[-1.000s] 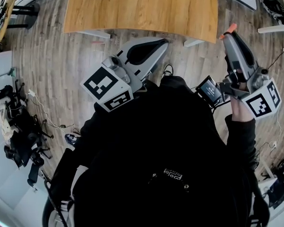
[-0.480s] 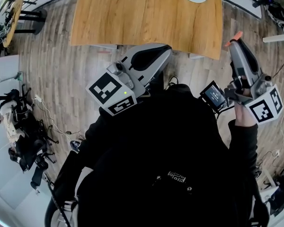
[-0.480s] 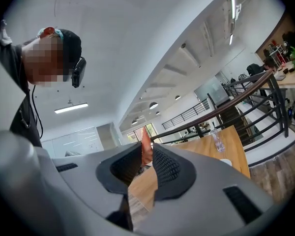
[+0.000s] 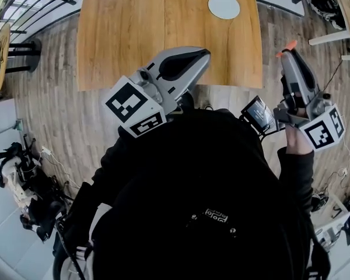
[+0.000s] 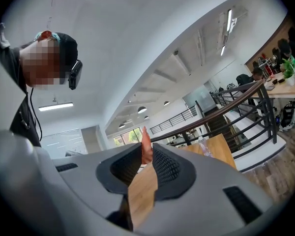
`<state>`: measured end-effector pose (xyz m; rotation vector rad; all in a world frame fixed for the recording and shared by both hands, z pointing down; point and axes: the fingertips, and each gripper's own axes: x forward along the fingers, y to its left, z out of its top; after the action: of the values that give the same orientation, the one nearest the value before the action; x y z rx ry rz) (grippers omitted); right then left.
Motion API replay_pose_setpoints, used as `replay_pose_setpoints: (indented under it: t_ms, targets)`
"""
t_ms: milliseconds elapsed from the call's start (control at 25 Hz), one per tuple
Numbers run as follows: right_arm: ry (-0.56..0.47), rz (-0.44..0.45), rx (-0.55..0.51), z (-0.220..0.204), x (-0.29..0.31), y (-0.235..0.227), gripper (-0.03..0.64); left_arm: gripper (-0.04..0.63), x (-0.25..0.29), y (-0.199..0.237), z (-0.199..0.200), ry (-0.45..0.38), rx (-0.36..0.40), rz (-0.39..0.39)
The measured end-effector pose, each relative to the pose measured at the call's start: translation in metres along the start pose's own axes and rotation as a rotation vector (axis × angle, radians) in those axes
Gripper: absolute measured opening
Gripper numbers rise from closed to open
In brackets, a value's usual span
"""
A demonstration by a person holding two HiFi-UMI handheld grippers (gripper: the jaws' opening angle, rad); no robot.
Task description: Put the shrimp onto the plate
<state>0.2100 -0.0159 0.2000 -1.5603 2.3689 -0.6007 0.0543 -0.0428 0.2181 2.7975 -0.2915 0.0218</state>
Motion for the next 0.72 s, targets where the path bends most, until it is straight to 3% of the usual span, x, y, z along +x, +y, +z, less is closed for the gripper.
replay_pose_setpoints:
  t_ms: [440, 720]
  targets:
    - [0.011, -0.092, -0.014, 0.013, 0.088, 0.004, 0.078, 0.005, -0.008, 0.082, 0.024, 0.014, -0.055, -0.117]
    - [0.063, -0.126, -0.01, -0.001, 0.147, 0.01, 0.078, 0.005, -0.026, 0.135, 0.011, 0.05, -0.119, -0.157]
